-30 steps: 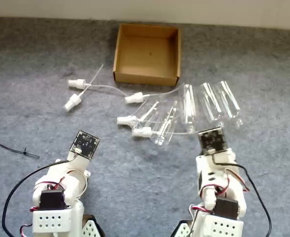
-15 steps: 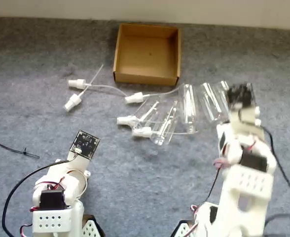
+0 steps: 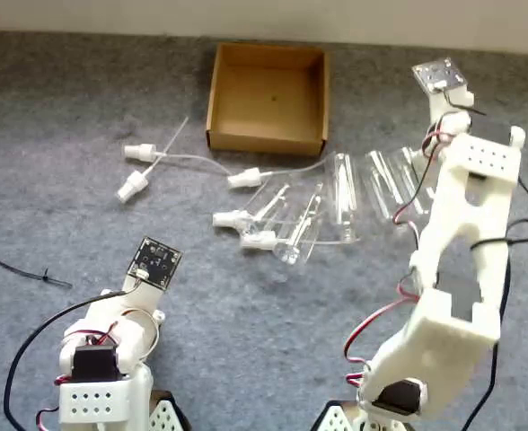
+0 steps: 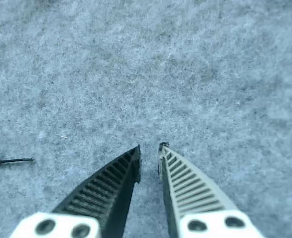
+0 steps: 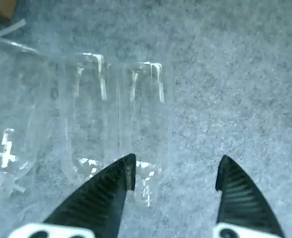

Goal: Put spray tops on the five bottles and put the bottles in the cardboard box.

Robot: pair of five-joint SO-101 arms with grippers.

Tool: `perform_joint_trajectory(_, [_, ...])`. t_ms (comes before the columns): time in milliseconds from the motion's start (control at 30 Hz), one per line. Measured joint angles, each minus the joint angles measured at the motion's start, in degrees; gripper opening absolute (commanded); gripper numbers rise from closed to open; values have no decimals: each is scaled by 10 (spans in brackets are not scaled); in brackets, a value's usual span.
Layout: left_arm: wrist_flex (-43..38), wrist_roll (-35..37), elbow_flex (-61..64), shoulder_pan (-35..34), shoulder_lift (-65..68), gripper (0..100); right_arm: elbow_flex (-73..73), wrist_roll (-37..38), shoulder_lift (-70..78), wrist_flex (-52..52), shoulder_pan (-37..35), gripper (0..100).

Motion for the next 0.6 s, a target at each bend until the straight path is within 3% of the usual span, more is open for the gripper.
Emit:
perform_joint_trajectory(300, [0, 0, 0, 0, 0, 78, -242, 31, 229, 57, -1, 266])
perform_joint_trajectory(600, [0, 0, 0, 0, 0, 78, -362, 47, 313, 190, -24, 266])
